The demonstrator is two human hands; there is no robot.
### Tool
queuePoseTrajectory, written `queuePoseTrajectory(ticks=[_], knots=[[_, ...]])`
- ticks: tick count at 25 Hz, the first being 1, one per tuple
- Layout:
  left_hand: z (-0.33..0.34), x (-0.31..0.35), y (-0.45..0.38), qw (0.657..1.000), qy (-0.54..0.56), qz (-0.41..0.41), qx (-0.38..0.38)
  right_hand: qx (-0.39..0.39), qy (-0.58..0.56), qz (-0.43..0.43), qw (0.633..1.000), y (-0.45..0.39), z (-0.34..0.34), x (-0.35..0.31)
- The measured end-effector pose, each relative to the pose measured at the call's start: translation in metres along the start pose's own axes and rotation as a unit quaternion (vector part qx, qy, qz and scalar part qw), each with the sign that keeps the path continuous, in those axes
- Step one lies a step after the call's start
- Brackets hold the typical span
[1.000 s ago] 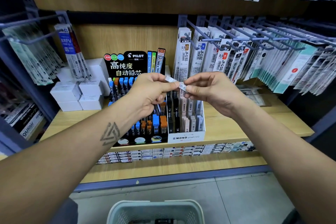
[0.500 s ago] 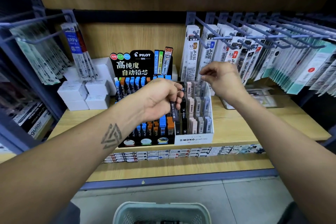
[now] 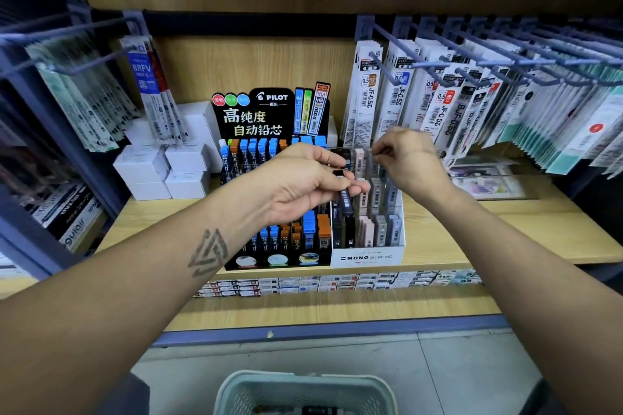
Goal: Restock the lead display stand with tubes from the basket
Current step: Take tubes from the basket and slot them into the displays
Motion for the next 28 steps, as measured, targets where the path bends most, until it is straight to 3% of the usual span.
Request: queuePoseTrajectory(ticks=[4,6,7,9,10,11,15,18,22,28], knots=[[-0.003,0.0,0.0,0.999,-0.002,0.032,0.01,0.038,0.013,0.003,0.999,0.002,-0.008,-0.007],[-0.005,0.001,-0.001,0.998,0.004,0.062,0.02,0.034,-0.121,0.075,0.989,0.006,-0.02,-0.019],[-0.007,0.0,-0.002,0.997,0.011,0.078,0.027,-0.015,-0.249,0.13,0.959,0.012,-0.026,-0.028],[-0.009,0.001,-0.003,0.993,0.021,0.105,0.043,-0.165,-0.466,0.2,0.846,0.026,-0.035,-0.046],[-0.01,0.0,-0.003,0.992,0.021,0.116,0.047,-0.219,-0.507,0.21,0.807,0.033,-0.037,-0.052],[-0.011,-0.001,-0.003,0.991,0.024,0.125,0.047,-0.243,-0.522,0.212,0.79,0.038,-0.036,-0.056],[-0.005,-0.003,-0.001,0.987,0.029,0.153,0.027,-0.201,-0.464,0.2,0.839,0.048,-0.027,-0.065],[-0.002,-0.007,0.001,0.986,0.021,0.163,0.017,-0.164,-0.508,0.193,0.823,0.052,-0.025,-0.064],[-0.003,-0.007,0.001,0.978,-0.103,0.155,0.091,-0.126,-0.502,0.175,0.838,0.048,-0.032,-0.062],[-0.004,-0.006,0.001,0.969,-0.158,0.146,0.119,-0.154,-0.499,0.172,0.835,0.048,-0.033,-0.058]])
Point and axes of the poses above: each hand's wrist, its own y-axis away from the middle knuckle, its own z-axis out of the palm, x = y × z, the point moved 1 cm from there along -y, towards the middle knuckle, and after that the axes turned 6 degrees about y, right-handed, at the moved point
